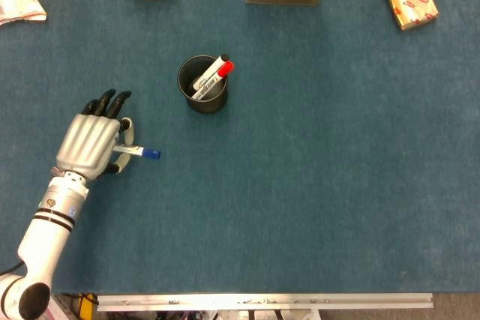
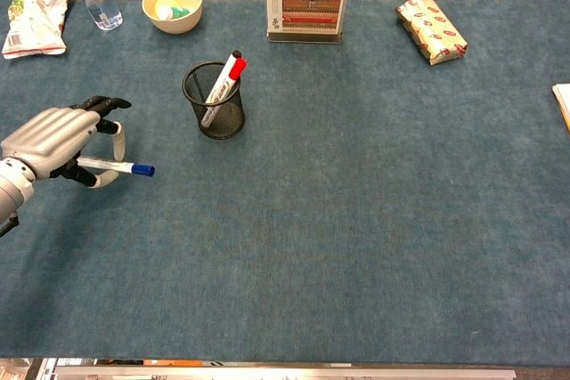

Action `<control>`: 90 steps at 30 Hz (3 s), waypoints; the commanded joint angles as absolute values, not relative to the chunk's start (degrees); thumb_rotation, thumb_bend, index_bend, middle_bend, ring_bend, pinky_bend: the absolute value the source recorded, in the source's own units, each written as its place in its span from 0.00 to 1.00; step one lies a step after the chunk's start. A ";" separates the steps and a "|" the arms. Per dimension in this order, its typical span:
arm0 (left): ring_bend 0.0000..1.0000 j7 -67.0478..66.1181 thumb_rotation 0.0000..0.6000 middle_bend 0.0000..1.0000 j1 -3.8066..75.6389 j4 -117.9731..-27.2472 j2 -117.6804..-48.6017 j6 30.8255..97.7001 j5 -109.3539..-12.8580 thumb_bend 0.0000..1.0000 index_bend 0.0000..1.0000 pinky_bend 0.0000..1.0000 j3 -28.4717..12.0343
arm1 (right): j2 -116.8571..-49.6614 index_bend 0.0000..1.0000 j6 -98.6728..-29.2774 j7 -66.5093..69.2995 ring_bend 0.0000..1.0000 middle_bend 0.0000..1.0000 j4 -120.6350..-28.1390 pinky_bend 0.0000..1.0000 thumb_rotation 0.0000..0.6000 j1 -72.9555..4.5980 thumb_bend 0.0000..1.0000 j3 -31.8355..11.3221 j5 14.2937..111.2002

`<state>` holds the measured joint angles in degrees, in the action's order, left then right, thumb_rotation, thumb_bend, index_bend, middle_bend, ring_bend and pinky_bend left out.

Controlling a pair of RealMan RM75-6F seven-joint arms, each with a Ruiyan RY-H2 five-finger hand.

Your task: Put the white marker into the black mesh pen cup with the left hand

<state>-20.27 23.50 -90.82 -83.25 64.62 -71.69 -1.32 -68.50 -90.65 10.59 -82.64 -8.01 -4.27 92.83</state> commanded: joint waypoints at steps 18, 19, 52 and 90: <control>0.00 -7.63 1.00 0.08 26.02 -93.85 -87.29 68.78 -74.55 0.31 0.61 0.16 -10.21 | -68.47 0.50 -90.28 10.53 0.41 0.43 -82.68 0.60 1.00 -8.11 0.01 -4.02 93.03; 0.00 -7.54 1.00 0.08 26.41 -93.84 -87.53 68.40 -74.31 0.31 0.61 0.16 -10.52 | -68.45 0.50 -90.28 10.57 0.41 0.43 -82.69 0.60 1.00 -8.10 0.00 -4.02 93.02; 0.00 -3.36 1.00 0.10 34.57 -90.20 -96.50 63.94 -70.99 0.31 0.63 0.16 -15.19 | -68.07 0.50 -89.75 10.81 0.41 0.43 -83.13 0.60 1.00 -8.18 0.00 -3.75 92.97; 0.00 17.57 1.00 0.12 34.86 -83.16 -101.00 60.93 -62.46 0.31 0.65 0.17 -21.64 | -67.64 0.50 -88.22 9.58 0.41 0.43 -84.01 0.60 1.00 -8.32 0.01 -3.63 92.06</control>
